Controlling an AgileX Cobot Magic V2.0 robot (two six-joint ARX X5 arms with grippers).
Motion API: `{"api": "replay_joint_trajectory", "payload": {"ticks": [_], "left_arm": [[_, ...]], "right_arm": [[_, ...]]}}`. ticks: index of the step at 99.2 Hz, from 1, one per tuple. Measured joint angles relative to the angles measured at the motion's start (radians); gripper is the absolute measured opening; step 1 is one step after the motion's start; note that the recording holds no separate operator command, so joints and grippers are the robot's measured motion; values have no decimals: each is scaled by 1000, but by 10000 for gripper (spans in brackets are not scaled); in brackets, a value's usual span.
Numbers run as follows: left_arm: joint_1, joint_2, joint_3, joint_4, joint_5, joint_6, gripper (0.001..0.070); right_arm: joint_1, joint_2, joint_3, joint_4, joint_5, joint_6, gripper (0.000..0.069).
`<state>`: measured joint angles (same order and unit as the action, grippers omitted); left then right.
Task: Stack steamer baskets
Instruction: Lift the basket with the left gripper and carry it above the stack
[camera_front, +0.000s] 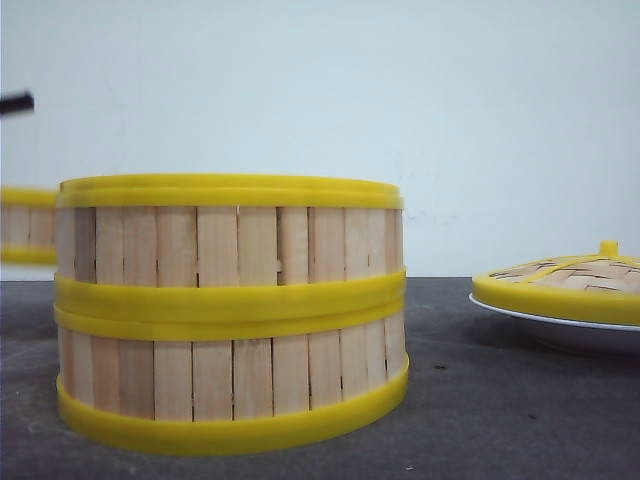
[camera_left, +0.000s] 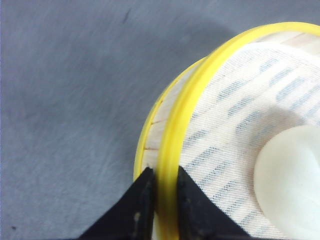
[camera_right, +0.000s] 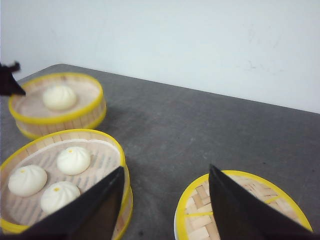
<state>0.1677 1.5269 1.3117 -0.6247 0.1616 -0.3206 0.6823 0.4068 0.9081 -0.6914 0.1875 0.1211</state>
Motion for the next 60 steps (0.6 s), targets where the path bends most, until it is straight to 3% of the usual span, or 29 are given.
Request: {"api": "replay_joint_trajectory", "payload": {"ticks": [10, 31, 39, 60], "left_arm": [[8, -52, 59, -38, 66, 6, 30], [-16, -188, 122, -151, 261, 43, 30], [-52, -229, 122, -211, 288, 69, 30], [-185, -285, 122, -341, 288, 159, 30]], "right_arm": [[0, 0, 0, 0, 0, 0, 321], [0, 0, 0, 0, 0, 0, 321], [0, 0, 0, 0, 0, 0, 321], [0, 0, 0, 0, 0, 0, 321]]}}
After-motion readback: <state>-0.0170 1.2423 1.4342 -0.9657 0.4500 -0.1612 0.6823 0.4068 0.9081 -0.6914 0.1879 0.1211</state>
